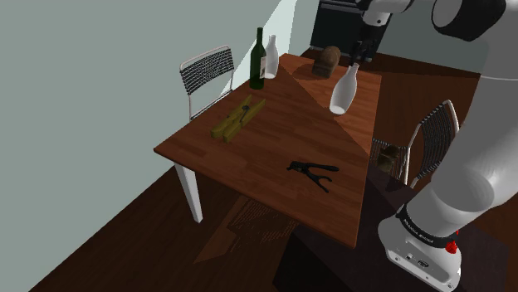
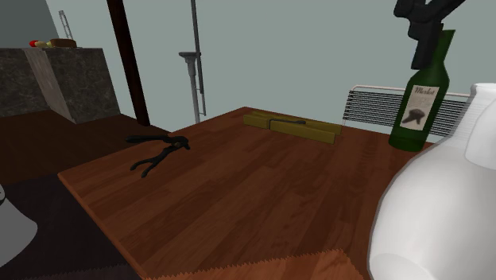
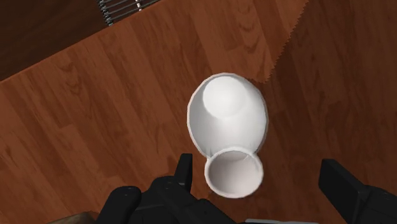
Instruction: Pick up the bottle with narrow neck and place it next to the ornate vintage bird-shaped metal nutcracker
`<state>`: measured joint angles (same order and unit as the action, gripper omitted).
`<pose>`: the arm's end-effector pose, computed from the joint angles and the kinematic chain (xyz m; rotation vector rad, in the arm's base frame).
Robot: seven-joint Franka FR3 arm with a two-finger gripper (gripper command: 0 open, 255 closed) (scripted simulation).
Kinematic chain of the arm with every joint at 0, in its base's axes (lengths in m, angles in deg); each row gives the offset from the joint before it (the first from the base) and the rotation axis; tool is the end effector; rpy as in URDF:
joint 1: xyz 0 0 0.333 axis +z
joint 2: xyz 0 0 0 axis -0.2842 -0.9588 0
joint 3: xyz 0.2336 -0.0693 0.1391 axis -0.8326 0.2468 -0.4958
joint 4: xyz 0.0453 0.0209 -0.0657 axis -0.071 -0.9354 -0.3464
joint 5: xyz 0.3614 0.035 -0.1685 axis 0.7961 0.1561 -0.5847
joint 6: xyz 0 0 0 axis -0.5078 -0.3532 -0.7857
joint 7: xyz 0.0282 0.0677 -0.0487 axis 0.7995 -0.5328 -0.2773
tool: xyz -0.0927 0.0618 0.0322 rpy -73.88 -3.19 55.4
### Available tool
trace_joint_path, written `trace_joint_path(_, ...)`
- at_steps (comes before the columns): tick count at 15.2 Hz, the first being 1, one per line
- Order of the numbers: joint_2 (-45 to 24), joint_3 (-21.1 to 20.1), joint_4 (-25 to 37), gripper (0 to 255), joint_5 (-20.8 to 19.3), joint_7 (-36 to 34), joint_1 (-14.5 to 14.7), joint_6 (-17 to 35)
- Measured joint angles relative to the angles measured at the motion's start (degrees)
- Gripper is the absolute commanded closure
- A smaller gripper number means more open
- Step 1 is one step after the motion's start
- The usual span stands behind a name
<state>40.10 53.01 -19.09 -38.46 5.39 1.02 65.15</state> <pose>0.4978 -0.4276 0.4224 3.1282 -0.0860 0.0768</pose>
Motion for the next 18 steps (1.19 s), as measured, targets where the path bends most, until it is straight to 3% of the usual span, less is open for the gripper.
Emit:
trace_joint_path(3, -2.81, -0.3, 2.39, 0, 1.6, 1.2, -1.43, 0.17)
trace_joint_path(15, -4.38, -0.78, -0.41, 0, 2.62, 1.92, -1.54, 4.36)
trace_joint_path(16, -4.38, -0.78, -0.41, 255, 2.62, 1.92, -1.54, 4.36)
trace_joint_path(18, -4.38, -0.78, -0.4, 255, 2.62, 1.92, -1.55, 4.36)
